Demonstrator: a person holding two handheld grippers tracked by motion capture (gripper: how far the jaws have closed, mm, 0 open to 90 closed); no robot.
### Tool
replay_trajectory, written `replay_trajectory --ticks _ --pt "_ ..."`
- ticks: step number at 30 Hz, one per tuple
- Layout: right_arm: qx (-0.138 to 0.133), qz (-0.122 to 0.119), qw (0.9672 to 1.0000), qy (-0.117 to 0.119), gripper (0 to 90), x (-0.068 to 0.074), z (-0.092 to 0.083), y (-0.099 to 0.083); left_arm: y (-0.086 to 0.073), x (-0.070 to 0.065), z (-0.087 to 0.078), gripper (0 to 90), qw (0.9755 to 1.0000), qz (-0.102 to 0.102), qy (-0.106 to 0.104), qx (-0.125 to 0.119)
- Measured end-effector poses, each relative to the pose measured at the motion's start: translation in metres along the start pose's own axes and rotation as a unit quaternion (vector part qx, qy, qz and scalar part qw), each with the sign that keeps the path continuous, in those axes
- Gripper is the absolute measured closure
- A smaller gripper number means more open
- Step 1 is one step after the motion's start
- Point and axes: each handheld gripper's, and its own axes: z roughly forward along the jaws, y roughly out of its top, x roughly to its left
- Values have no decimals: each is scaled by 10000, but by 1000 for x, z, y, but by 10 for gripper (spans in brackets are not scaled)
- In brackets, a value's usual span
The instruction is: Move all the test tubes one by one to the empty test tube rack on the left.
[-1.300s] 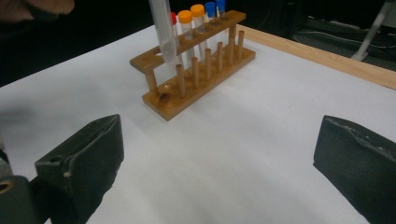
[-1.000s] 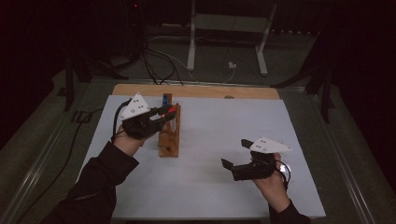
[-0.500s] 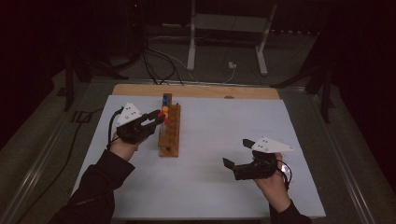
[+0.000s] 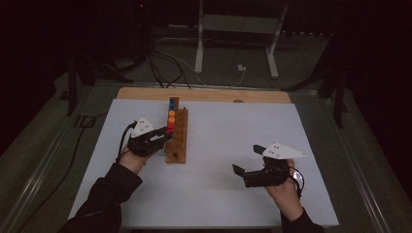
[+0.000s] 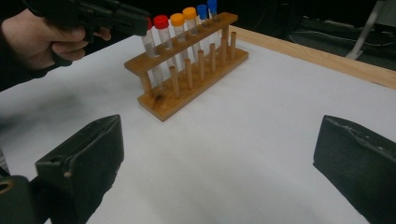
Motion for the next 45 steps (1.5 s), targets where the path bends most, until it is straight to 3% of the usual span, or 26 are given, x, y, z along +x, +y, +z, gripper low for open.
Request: replay_trajectory --ticks 6,8,11,12,19,21,25,27,28,34,40,45 --pt "-4 20 10000 -8 19 -1 -1 0 -2 -2 1 717 10000 53 16 74" --pt "-3 24 10000 -3 19 -2 -1 -1 -3 -4 0 715 9998 189 47 76" --pt "-7 20 10000 -6 19 -2 -1 0 -2 -4 -3 689 9998 194 -51 89" --pt "-10 20 10000 -15 19 -2 -1 0 -2 -4 -4 592 9998 170 -68 75" --pt "-15 38 10000 -13 19 -3 -2 -1 1 -7 -24 278 9995 108 -264 -99" --pt "-17 38 10000 -21 19 -3 -2 -1 2 -9 -29 192 9990 91 -423 -100" --pt "-13 55 10000 -18 19 -4 -2 -2 -2 -13 -40 97 9980 110 -613 -86" --pt "-5 65 10000 -17 19 -5 -1 -3 -5 -13 -44 38 9960 99 -880 -83" --pt "10 64 10000 -19 19 -5 -1 -3 -7 -13 -47 21 9961 63 -880 -96" --pt "18 36 10000 -13 19 -4 1 -4 -23 -15 -53 18 9949 87 -998 67" --pt "27 12 10000 -16 19 -3 2 -5 -42 -13 -59 17 9942 -39 -1066 132" --pt "31 16 10000 -19 19 -4 2 -6 -60 -12 -66 18 9952 1 -958 177"
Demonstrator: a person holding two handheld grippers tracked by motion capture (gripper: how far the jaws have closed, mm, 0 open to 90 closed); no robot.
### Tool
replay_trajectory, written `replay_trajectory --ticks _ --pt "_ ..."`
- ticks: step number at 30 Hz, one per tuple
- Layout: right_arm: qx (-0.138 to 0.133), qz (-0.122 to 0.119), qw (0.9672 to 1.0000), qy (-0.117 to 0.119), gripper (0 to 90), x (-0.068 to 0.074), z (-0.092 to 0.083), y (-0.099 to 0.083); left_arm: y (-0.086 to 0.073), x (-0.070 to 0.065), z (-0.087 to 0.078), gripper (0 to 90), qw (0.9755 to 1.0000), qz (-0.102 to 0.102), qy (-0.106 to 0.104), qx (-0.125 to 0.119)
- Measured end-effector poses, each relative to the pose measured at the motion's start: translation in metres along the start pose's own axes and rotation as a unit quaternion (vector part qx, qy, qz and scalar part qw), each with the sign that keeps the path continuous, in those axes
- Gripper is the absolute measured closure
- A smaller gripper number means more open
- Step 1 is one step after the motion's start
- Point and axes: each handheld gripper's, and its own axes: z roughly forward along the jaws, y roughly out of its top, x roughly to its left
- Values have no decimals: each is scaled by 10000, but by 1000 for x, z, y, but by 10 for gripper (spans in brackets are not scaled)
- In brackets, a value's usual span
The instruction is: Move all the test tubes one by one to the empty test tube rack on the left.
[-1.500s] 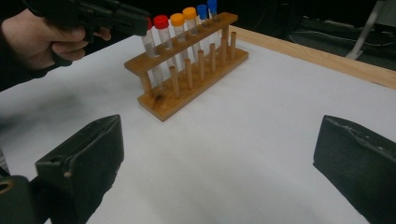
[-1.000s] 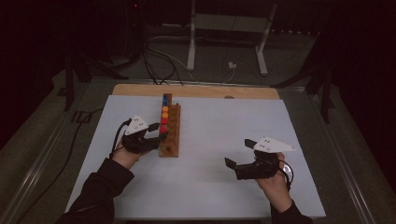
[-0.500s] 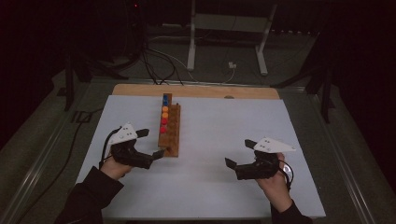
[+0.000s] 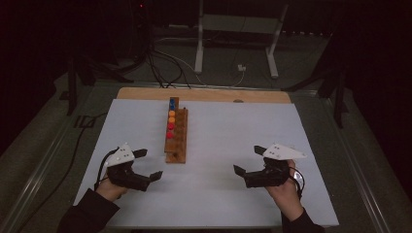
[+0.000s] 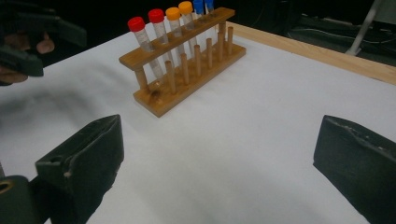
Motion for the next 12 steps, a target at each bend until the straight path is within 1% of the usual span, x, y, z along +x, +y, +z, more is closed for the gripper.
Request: replay_trajectory --ticks 1,3,5,7,9,12 --pt "5 1 10000 -4 19 0 0 0 -4 -1 -1 18 10000 0 -5 1" --pt "5 2 10000 -3 19 -1 0 -1 -11 -2 -2 18 10000 26 -38 81" --pt "18 15 10000 3 19 -1 1 -1 -19 -4 -3 18 9999 89 6 110" --pt "24 9 10000 3 19 -1 1 -1 -27 -4 -4 18 9999 27 -49 98" --pt "25 12 10000 1 19 -1 1 -2 -30 -4 -5 18 9999 17 -22 113" --pt "19 18 10000 1 19 -1 1 -2 -31 -5 -6 18 10000 15 -14 29"
